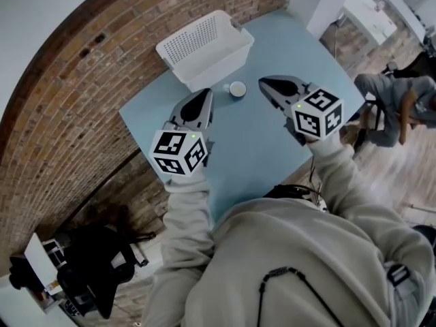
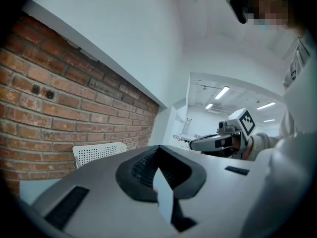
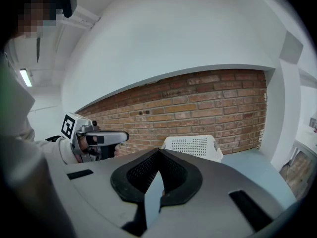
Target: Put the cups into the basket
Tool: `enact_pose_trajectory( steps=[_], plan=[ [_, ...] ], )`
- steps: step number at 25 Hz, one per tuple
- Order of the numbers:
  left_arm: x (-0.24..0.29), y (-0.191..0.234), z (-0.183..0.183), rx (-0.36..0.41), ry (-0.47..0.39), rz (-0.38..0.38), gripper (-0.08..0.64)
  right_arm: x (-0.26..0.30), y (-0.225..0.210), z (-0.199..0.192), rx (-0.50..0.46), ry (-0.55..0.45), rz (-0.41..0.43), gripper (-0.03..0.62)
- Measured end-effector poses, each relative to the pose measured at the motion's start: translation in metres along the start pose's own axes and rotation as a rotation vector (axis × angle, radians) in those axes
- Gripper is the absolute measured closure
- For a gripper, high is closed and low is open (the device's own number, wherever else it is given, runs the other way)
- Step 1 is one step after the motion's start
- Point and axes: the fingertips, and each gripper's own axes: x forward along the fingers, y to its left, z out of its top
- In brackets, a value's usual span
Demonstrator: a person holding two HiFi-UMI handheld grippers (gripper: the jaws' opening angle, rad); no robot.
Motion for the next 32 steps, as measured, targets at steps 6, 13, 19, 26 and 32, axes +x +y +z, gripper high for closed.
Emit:
enact_pose_trajectory(
  steps=[6, 13, 19, 26, 32],
  plan=[
    [0.022, 0.003, -0.015, -0.032, 0.044, 0.016, 0.565, 0.004, -0.015, -0.014, 0.021, 0.028, 0.009, 0.588],
    [0.041, 0.010, -0.034, -0.057, 0.088, 0.023, 0.565, 0.024, -0.034, -0.028, 0.055, 0.047, 0.031, 0.588],
    [0.061, 0.020, -0.064, -0.096, 0.132, 0.039, 0.565, 0.052, -0.045, -0.047, 0.075, 0.072, 0.054, 0.588],
    [0.090, 0.036, -0.089, -0.135, 0.171, 0.058, 0.565, 0.077, -0.075, -0.070, 0.087, 0.114, 0.037, 0.588],
    [0.114, 0.053, -0.109, -0.165, 0.190, 0.082, 0.565, 0.106, -0.099, -0.101, 0.126, 0.158, 0.034, 0.588]
  ],
)
